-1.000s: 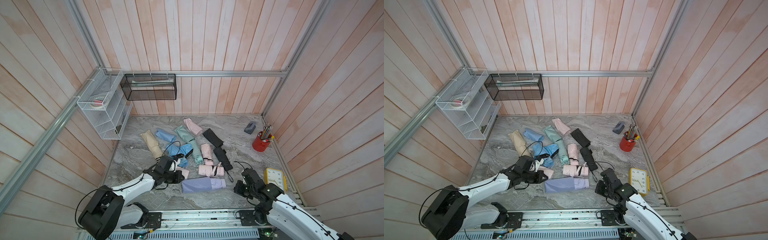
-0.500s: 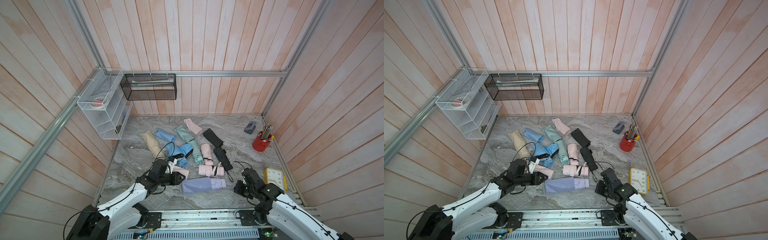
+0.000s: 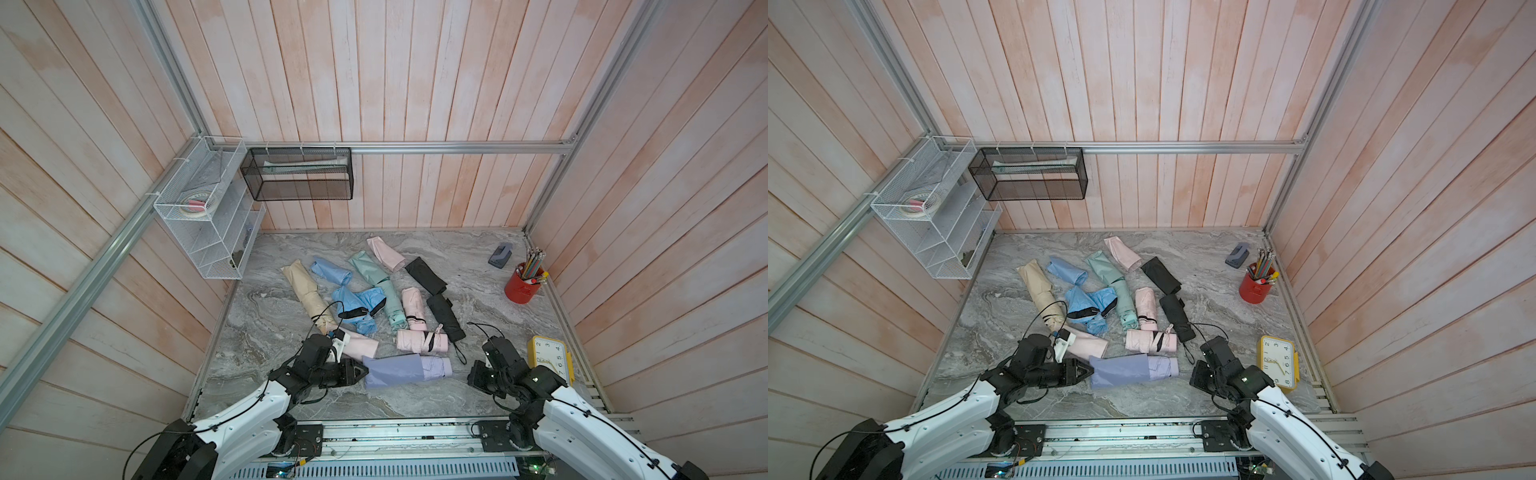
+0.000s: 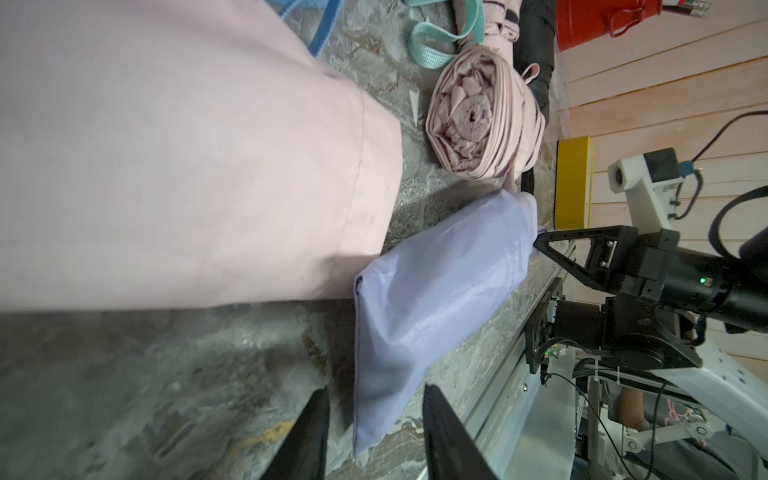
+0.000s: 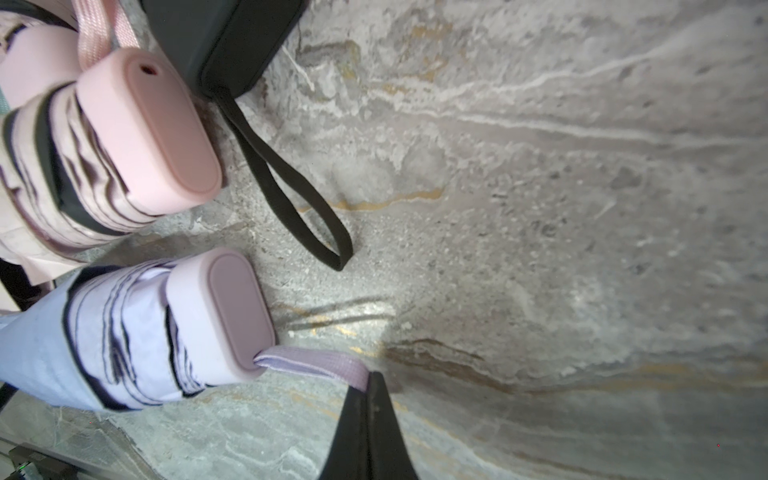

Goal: Take umbrellas out of sleeves
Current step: Take out the umbrella from the umbrella sleeve.

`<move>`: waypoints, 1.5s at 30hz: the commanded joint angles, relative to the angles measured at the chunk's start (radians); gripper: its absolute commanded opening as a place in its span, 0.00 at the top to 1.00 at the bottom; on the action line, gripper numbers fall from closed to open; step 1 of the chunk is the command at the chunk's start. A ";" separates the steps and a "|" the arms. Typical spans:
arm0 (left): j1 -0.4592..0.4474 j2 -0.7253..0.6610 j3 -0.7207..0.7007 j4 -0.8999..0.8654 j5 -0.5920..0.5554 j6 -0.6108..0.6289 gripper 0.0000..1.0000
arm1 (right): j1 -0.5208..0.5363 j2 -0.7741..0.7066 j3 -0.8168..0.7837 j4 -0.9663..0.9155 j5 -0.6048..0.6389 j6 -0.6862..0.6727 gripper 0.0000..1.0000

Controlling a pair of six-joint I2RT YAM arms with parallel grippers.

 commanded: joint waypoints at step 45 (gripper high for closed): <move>-0.028 0.053 0.082 -0.087 -0.103 0.039 1.00 | 0.001 -0.040 0.010 -0.043 0.067 0.052 1.00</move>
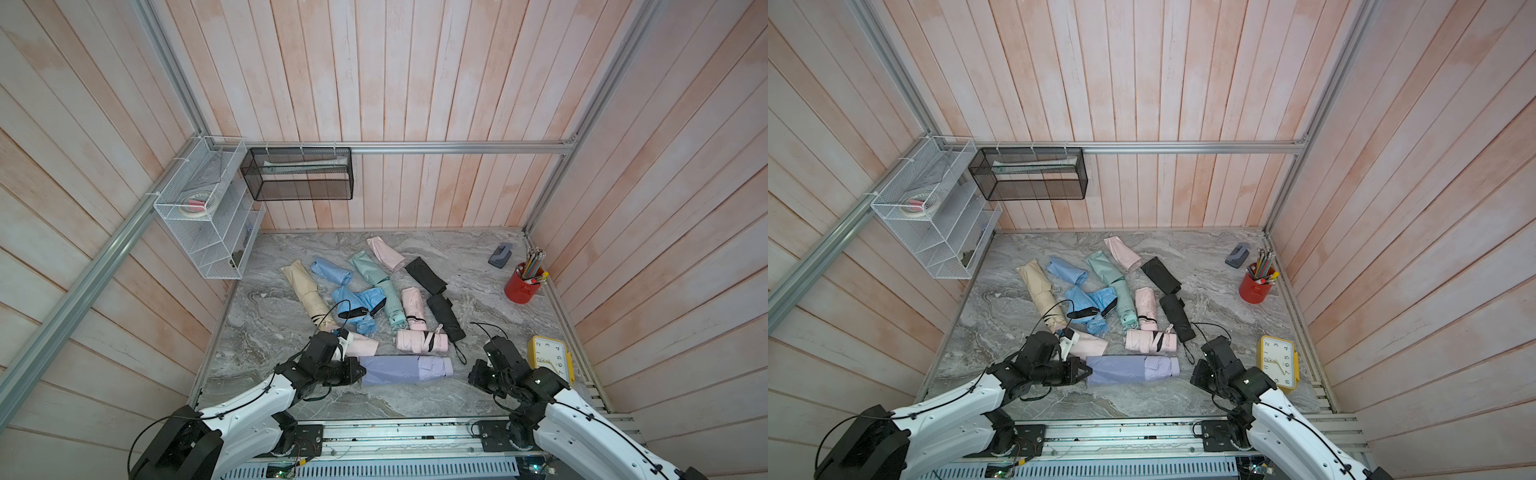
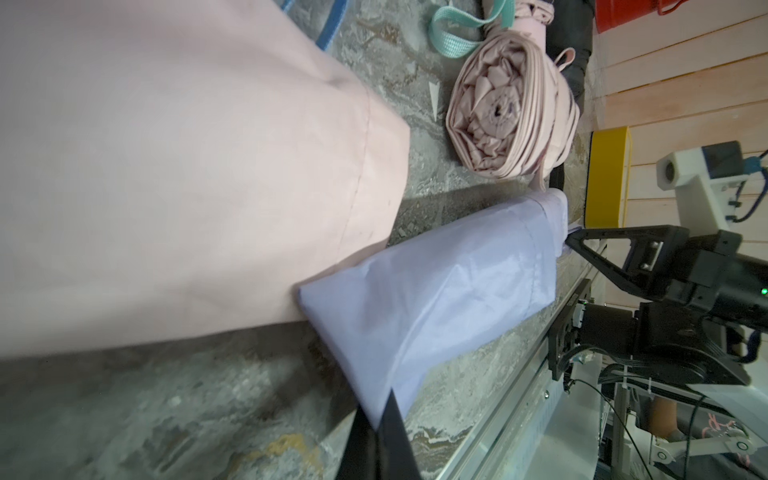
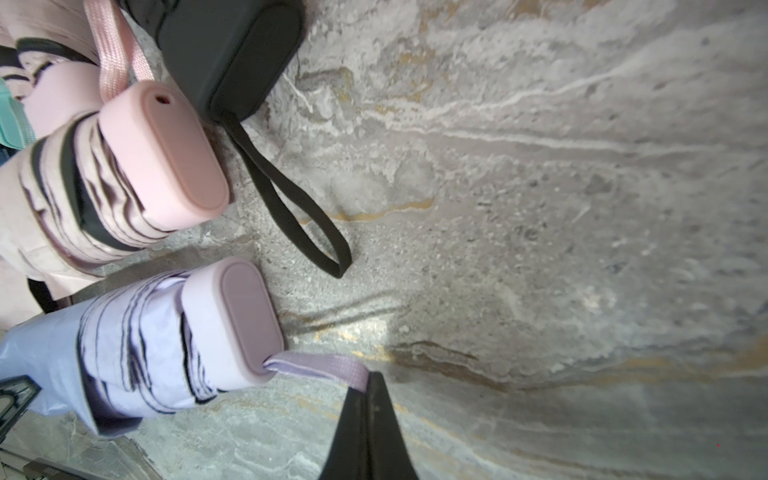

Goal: Take umbrellas out of sleeves
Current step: Take out the umbrella from the umbrella sleeve.

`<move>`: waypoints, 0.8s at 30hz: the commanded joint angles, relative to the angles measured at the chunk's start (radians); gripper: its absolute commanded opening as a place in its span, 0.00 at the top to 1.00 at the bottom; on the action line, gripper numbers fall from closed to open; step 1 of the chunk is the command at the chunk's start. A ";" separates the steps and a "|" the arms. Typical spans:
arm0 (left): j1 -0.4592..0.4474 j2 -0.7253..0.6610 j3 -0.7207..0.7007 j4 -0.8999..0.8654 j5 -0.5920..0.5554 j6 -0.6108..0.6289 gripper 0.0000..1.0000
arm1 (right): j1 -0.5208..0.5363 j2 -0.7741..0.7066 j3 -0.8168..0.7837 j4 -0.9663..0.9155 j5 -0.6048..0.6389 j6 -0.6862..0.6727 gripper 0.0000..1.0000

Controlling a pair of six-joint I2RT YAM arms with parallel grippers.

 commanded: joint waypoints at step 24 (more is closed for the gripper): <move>0.036 -0.054 0.020 -0.082 -0.092 0.004 1.00 | 0.004 0.001 -0.001 -0.059 0.093 0.063 1.00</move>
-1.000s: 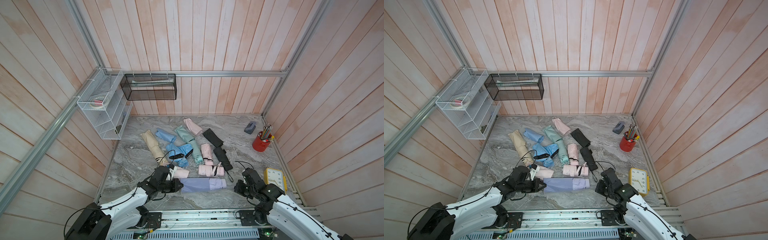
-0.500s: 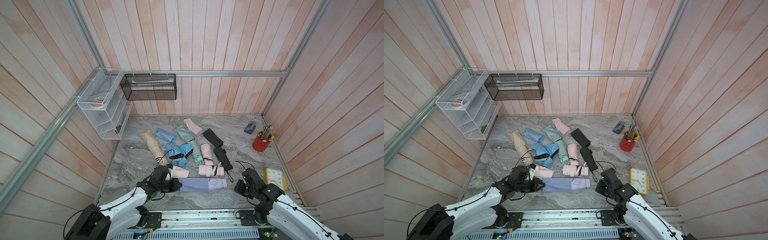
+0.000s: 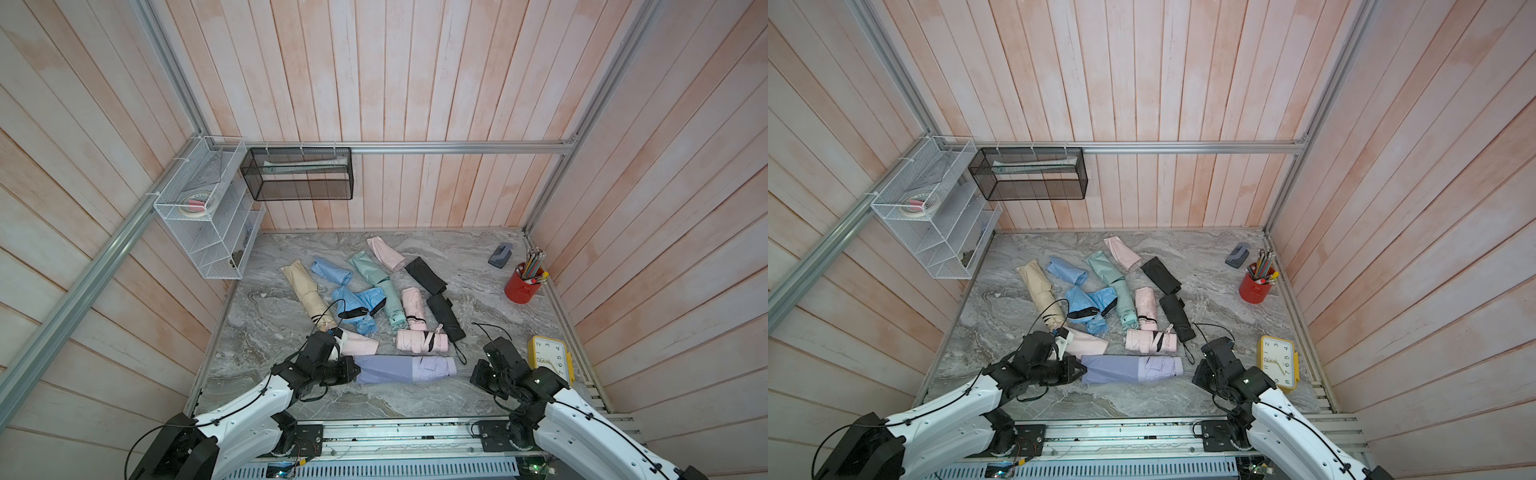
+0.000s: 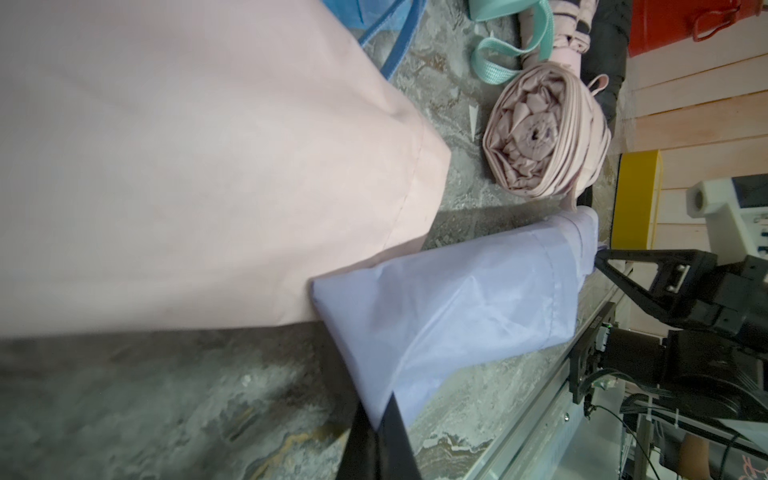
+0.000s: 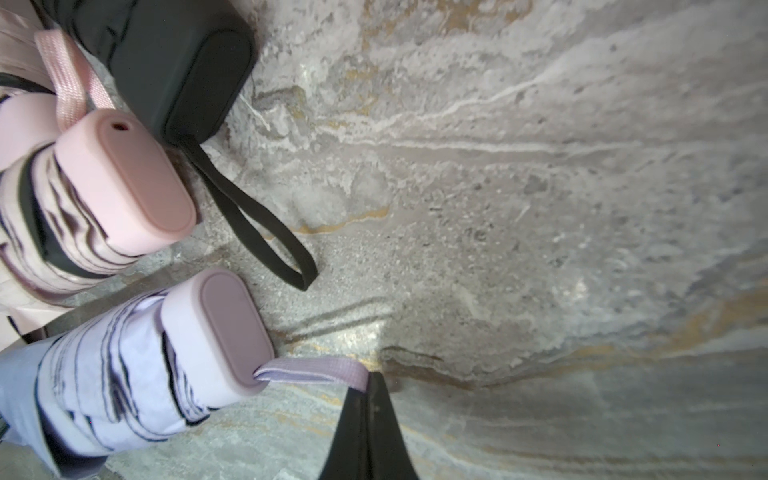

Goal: Take umbrellas out of sleeves
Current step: Take out the umbrella from the umbrella sleeve.

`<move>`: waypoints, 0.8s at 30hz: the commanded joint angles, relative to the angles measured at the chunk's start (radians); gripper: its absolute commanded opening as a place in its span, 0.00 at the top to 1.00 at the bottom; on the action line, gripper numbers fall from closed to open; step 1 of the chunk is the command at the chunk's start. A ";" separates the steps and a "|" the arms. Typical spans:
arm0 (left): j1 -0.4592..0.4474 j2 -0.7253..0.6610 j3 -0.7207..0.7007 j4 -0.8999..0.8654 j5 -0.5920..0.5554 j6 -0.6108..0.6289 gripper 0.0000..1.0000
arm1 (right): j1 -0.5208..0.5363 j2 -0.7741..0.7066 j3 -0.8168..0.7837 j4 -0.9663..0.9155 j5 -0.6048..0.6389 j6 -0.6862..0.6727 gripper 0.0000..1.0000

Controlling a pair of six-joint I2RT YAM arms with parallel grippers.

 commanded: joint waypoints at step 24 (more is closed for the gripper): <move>0.034 -0.130 0.005 -0.115 -0.154 -0.063 1.00 | 0.003 -0.021 -0.014 -0.047 0.056 0.050 1.00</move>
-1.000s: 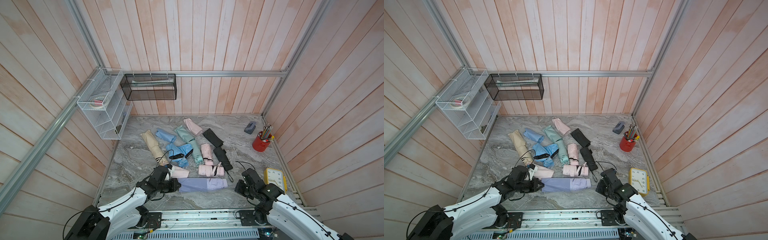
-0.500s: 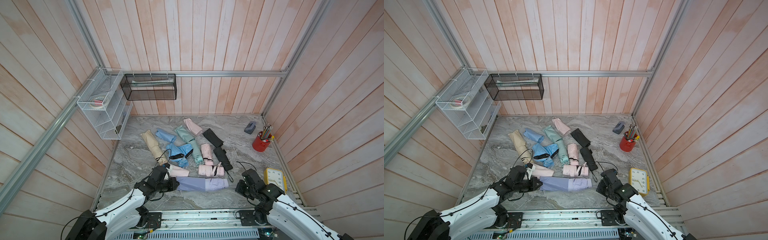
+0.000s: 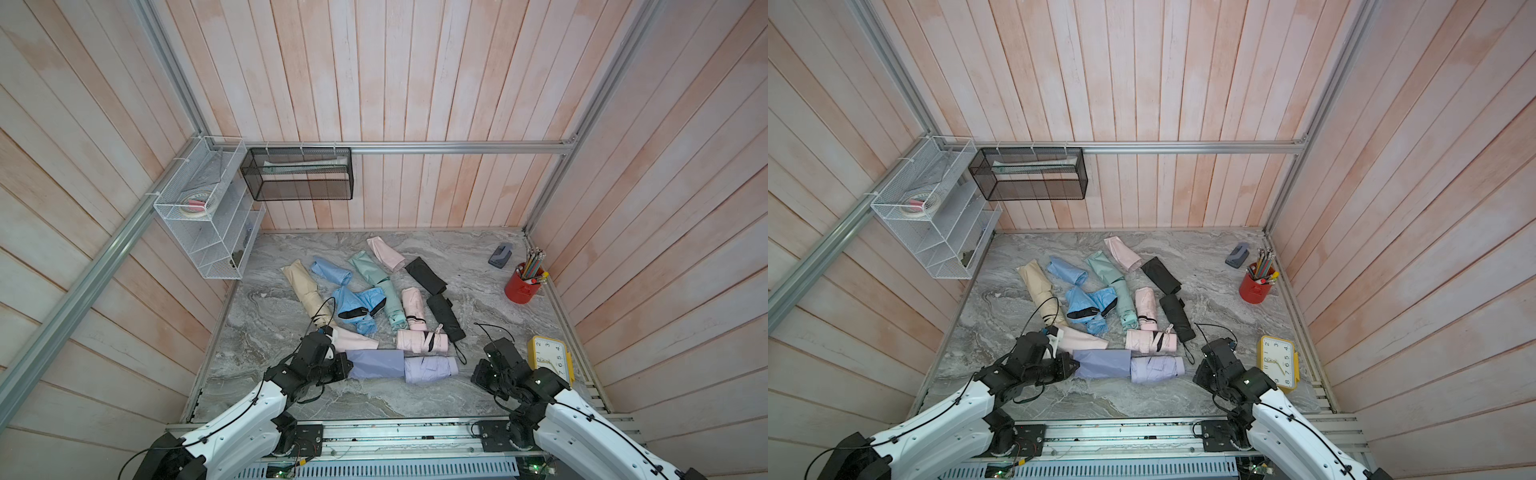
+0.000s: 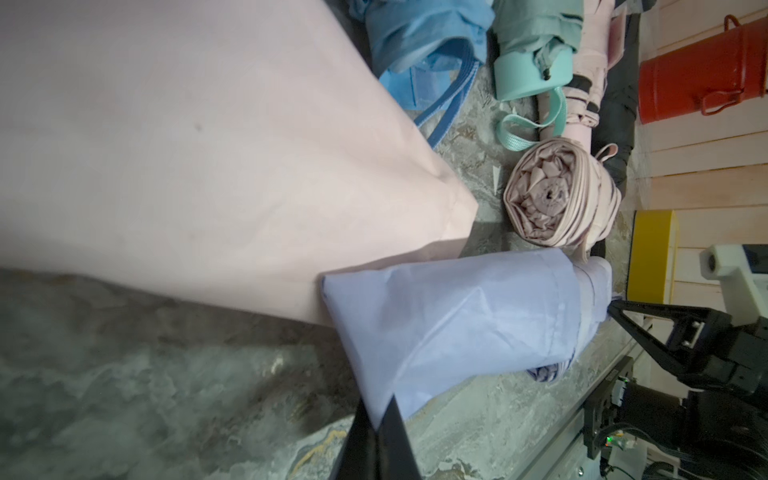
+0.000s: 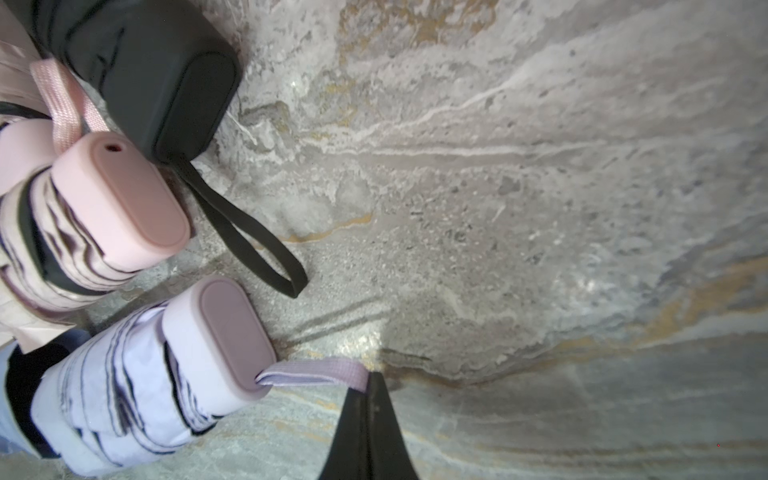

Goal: Take umbrellas out of sleeves
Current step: Place the umbrella sleeve at the center of the board.

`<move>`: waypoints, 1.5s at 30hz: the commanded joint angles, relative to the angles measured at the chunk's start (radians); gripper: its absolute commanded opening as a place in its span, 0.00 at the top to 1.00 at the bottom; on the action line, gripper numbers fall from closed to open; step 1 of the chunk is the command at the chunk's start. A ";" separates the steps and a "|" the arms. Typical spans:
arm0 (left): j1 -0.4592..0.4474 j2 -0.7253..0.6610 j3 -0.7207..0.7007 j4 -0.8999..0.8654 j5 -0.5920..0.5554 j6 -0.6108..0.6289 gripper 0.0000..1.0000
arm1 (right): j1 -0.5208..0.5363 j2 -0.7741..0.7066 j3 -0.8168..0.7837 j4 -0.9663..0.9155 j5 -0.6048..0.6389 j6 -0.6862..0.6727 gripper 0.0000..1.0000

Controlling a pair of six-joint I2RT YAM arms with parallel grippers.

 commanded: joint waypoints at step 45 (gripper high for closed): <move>-0.118 -0.202 0.137 -0.324 -0.176 -0.183 0.54 | 0.001 0.027 0.097 0.127 0.060 -0.164 0.79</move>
